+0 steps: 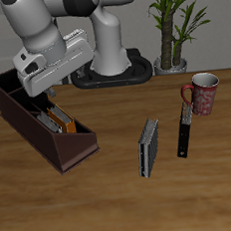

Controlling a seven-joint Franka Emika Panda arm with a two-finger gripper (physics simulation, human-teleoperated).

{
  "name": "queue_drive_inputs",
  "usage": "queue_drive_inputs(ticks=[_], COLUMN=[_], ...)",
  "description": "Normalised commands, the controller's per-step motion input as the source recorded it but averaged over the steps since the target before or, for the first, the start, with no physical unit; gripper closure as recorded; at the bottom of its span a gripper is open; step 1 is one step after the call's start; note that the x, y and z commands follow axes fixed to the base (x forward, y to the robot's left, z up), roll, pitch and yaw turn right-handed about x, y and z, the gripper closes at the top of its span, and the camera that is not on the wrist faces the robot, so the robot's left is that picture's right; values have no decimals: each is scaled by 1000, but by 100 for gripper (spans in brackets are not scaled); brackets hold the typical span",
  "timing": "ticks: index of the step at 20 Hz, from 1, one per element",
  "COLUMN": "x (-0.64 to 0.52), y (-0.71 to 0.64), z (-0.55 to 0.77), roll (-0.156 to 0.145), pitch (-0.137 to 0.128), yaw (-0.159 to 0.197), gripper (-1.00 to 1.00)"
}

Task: Place the right striped book into the right desk caddy's left compartment and place the orange book into the right desk caddy's left compartment and place the red mug into the right desk caddy's right compartment

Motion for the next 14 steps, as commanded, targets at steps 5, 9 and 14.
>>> queue_drive_inputs(ticks=[5,9,14], x=[-184,-108,-292], y=[437,304,540], z=[162,100,-50], roll=[-61,-55,-51], pitch=[-32,-6,-41], yaw=[-149,-165,-107], gripper=[-100,-100,-100])
